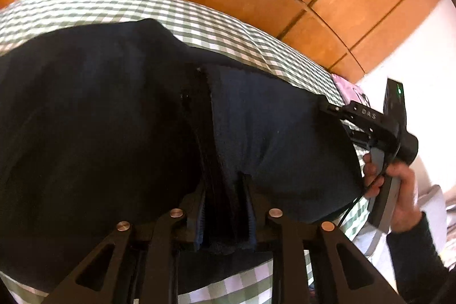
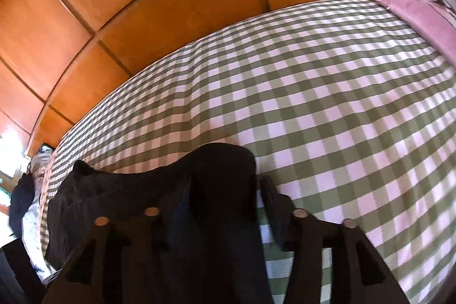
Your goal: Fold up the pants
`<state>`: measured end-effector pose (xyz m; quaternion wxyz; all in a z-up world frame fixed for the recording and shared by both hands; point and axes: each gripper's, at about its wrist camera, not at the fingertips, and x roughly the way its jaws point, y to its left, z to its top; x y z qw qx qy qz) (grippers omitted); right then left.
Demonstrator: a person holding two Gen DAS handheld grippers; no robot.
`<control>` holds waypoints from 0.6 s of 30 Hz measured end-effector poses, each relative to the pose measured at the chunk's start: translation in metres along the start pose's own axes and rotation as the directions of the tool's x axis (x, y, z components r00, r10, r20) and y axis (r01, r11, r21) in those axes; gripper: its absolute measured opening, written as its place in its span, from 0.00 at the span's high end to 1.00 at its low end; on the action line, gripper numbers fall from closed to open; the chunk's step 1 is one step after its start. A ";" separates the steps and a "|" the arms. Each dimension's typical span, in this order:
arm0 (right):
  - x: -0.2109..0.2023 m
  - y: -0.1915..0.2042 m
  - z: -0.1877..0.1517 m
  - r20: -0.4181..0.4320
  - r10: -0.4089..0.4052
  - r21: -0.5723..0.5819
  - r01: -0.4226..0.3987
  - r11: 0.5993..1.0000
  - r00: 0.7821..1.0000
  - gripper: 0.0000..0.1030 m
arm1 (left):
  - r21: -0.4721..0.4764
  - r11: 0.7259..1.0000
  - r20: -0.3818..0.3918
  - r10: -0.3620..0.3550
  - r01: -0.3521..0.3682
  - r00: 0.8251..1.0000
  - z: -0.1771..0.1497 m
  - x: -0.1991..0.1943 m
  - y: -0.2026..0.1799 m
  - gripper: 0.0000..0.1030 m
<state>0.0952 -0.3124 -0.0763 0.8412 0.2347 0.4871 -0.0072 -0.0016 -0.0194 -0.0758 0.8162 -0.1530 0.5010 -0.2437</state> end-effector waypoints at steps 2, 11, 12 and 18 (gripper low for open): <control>-0.004 -0.003 0.001 0.012 -0.007 0.008 0.007 1.000 1.000 0.41 | 0.008 1.000 0.007 0.014 -0.014 1.000 -0.001 -0.003 -0.003 0.73; -0.056 0.058 -0.011 0.182 0.028 -0.207 0.010 0.978 0.983 0.40 | -0.052 0.998 0.063 0.025 -0.022 0.998 -0.005 -0.023 0.009 0.70; -0.053 0.072 -0.017 0.156 0.066 -0.252 -0.025 0.967 0.986 0.40 | -0.047 0.998 0.065 0.042 -0.039 0.997 -0.006 -0.025 0.010 0.69; -0.001 0.130 -0.047 -0.020 0.063 -0.383 -0.065 0.921 0.998 0.40 | -0.001 0.990 0.112 0.142 -0.143 0.983 -0.009 -0.038 -0.006 0.68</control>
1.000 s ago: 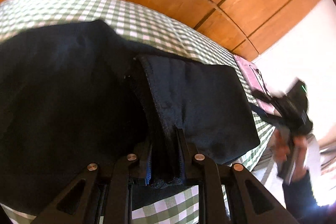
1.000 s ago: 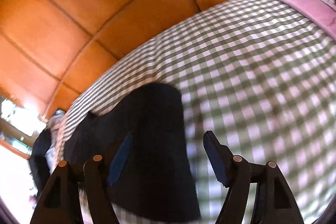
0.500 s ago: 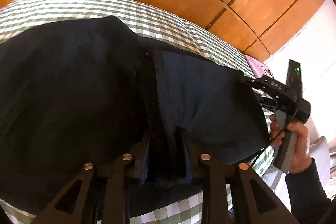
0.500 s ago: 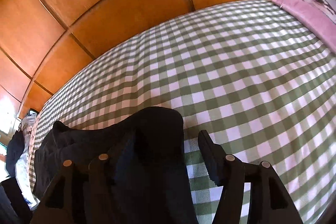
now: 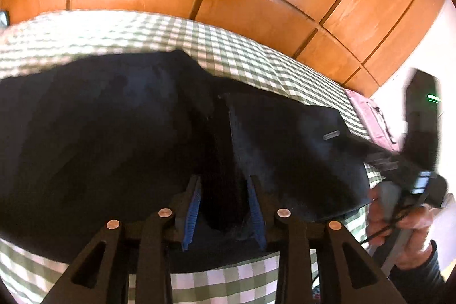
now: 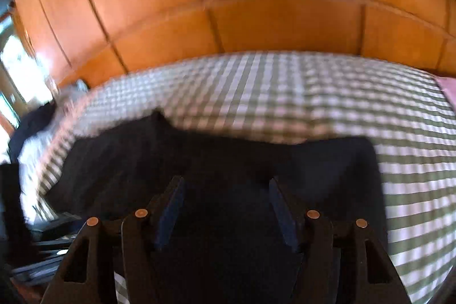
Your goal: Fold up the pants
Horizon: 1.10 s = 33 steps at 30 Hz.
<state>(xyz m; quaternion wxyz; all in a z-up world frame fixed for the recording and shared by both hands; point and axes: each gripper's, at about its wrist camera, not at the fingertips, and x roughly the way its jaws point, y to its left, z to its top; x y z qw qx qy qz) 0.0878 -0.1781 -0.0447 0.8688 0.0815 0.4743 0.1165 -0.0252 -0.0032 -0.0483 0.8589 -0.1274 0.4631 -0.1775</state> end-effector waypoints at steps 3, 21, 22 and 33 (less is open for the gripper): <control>0.021 0.008 -0.004 -0.048 -0.066 -0.010 0.066 0.998 0.997 0.38 | 0.000 0.999 0.040 0.045 -0.045 0.998 -0.001 -0.019 0.004 0.68; -0.013 0.061 -0.057 -0.024 0.045 -0.051 -0.046 0.998 0.999 0.43 | -0.235 0.926 0.096 0.324 -0.295 0.941 -0.024 -0.074 0.090 0.68; -0.008 0.062 -0.058 -0.026 0.039 -0.054 -0.040 0.998 0.999 0.43 | -0.243 0.923 0.097 0.329 -0.298 0.939 -0.026 -0.078 0.094 0.68; -0.003 0.050 -0.061 -0.038 0.085 0.005 -0.085 0.996 0.996 0.41 | -0.375 0.885 0.083 0.330 -0.277 0.940 -0.056 -0.104 0.139 0.67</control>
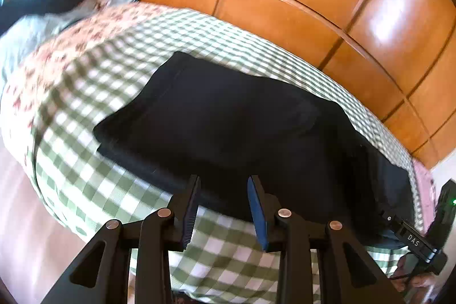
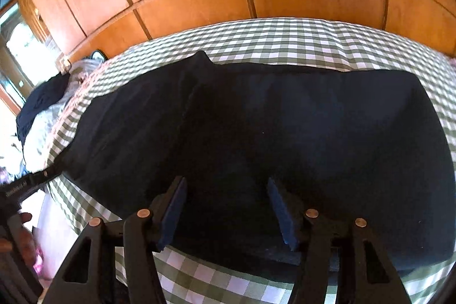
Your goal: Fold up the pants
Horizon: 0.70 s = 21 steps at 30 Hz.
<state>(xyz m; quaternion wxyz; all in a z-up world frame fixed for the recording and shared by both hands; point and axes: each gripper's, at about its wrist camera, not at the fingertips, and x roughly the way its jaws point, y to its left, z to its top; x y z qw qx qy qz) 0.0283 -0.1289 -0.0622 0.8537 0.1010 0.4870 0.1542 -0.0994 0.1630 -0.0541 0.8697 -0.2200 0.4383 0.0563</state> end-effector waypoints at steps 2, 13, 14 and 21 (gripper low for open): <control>-0.002 -0.005 -0.002 0.018 0.022 0.034 -0.023 0.999 1.000 0.41 | -0.058 0.998 -0.008 -0.026 0.026 1.000 -0.002 0.000 0.017 0.67; -0.007 -0.007 -0.003 0.035 0.052 0.037 -0.053 0.998 0.998 0.40 | -0.535 0.812 0.064 -0.238 0.235 0.969 -0.001 0.020 0.119 0.45; -0.007 -0.006 -0.004 0.038 0.048 0.030 -0.049 0.998 0.998 0.40 | -0.551 0.804 0.063 -0.229 0.225 0.971 0.000 0.024 0.121 0.45; -0.004 -0.007 -0.002 0.037 0.049 0.022 -0.049 0.999 0.998 0.38 | -0.590 0.785 0.040 -0.208 0.191 0.977 0.014 0.043 0.124 0.59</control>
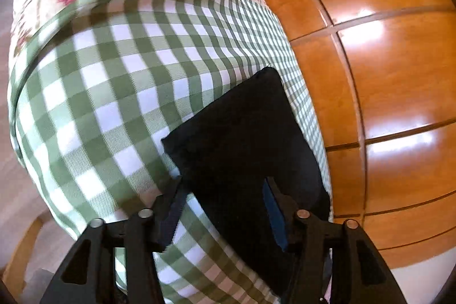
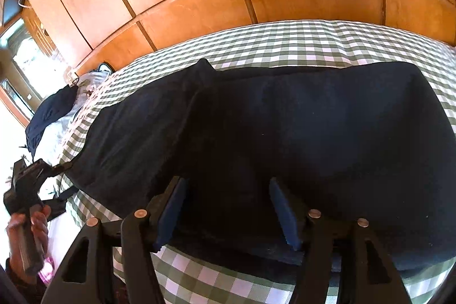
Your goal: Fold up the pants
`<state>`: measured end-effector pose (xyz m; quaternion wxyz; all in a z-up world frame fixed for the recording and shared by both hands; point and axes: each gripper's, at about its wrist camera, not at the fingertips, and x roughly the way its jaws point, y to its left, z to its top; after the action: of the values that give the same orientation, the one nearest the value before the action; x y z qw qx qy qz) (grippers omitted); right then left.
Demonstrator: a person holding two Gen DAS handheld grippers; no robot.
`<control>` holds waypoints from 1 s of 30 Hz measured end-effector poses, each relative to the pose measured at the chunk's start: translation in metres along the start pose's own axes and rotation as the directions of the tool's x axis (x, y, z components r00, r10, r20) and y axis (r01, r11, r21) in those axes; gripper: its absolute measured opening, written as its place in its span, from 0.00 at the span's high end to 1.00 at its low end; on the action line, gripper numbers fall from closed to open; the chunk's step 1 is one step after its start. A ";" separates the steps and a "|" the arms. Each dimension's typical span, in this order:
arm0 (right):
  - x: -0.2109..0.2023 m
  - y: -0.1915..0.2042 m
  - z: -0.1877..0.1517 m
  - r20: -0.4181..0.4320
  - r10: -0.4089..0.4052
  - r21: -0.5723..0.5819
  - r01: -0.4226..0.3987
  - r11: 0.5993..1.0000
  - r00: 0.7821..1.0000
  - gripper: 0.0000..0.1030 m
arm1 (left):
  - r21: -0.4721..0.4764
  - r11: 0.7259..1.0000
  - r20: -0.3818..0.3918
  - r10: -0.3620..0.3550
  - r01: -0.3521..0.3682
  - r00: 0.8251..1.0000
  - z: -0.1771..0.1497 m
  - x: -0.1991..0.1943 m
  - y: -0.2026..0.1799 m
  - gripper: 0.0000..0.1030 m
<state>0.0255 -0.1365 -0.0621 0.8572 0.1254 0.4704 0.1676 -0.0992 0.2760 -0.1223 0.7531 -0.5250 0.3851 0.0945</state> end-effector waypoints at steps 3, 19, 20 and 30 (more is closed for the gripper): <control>0.000 0.000 0.000 -0.001 -0.002 -0.006 0.002 1.000 1.000 0.38 | -0.030 0.999 0.009 0.020 -0.020 1.000 0.007 0.004 0.000 0.83; -0.040 -0.008 0.026 0.048 0.185 0.013 -0.186 0.982 0.981 0.39 | 0.820 0.555 -0.067 -0.152 0.141 0.986 -0.113 -0.005 -0.206 0.87; -0.042 -0.009 0.031 0.048 0.259 0.026 -0.260 0.965 0.965 0.38 | 0.845 0.511 -0.095 -0.148 0.158 0.984 -0.126 0.001 -0.213 0.87; -0.006 -0.005 0.085 -0.011 0.568 0.149 -0.560 0.815 0.823 0.24 | 0.914 0.332 -0.217 -0.090 0.235 0.972 -0.195 0.021 -0.230 0.87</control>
<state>0.0958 -0.1480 -0.0146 0.7450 0.3137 0.4460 0.3842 -0.0532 0.0027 -0.0011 0.8965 -0.0426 0.3628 -0.2509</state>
